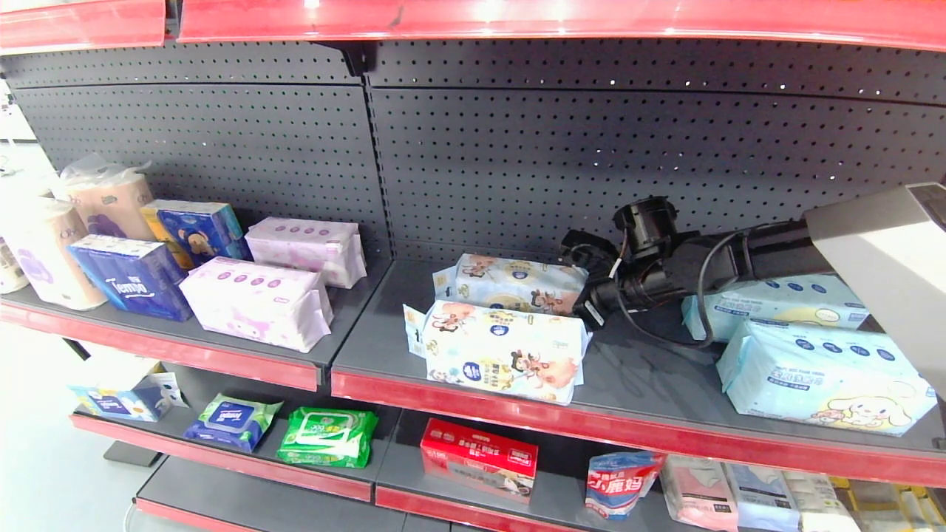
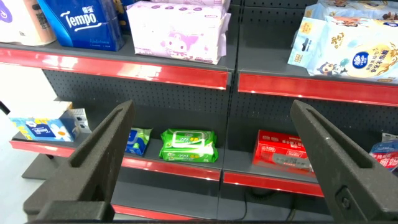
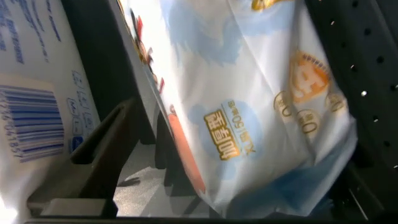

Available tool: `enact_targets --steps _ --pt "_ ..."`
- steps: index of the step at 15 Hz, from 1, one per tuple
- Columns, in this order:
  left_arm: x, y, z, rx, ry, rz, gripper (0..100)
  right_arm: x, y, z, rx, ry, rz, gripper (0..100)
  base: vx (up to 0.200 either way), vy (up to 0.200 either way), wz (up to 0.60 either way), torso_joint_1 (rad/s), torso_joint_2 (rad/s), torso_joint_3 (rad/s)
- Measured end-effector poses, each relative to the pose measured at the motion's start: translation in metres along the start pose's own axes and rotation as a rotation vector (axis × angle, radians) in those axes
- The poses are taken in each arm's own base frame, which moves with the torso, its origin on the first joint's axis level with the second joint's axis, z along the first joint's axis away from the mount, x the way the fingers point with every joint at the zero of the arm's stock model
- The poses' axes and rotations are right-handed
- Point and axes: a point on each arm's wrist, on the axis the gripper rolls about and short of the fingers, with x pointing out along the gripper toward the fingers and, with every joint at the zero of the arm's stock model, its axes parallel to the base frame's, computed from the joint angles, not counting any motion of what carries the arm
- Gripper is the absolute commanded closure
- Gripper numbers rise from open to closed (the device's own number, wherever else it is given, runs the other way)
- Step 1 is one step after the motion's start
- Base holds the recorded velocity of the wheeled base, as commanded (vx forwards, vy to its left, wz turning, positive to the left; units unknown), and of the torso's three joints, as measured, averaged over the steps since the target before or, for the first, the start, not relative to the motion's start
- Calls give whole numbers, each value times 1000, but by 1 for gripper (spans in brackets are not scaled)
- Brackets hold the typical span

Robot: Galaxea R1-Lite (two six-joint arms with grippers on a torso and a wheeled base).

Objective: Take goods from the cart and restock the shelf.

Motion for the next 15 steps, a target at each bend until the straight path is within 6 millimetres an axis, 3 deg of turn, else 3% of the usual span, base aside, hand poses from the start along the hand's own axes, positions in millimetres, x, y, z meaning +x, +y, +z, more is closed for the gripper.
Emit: enact_targets --steps 10,15 --pt "0 0 0 0 0 0 0 -1 -2 1 26 -6 -7 0 0 0 0 0 0 0" --pt "0 0 0 0 0 0 0 -16 -3 -3 43 2 -17 0 0 0 0 0 0 0"
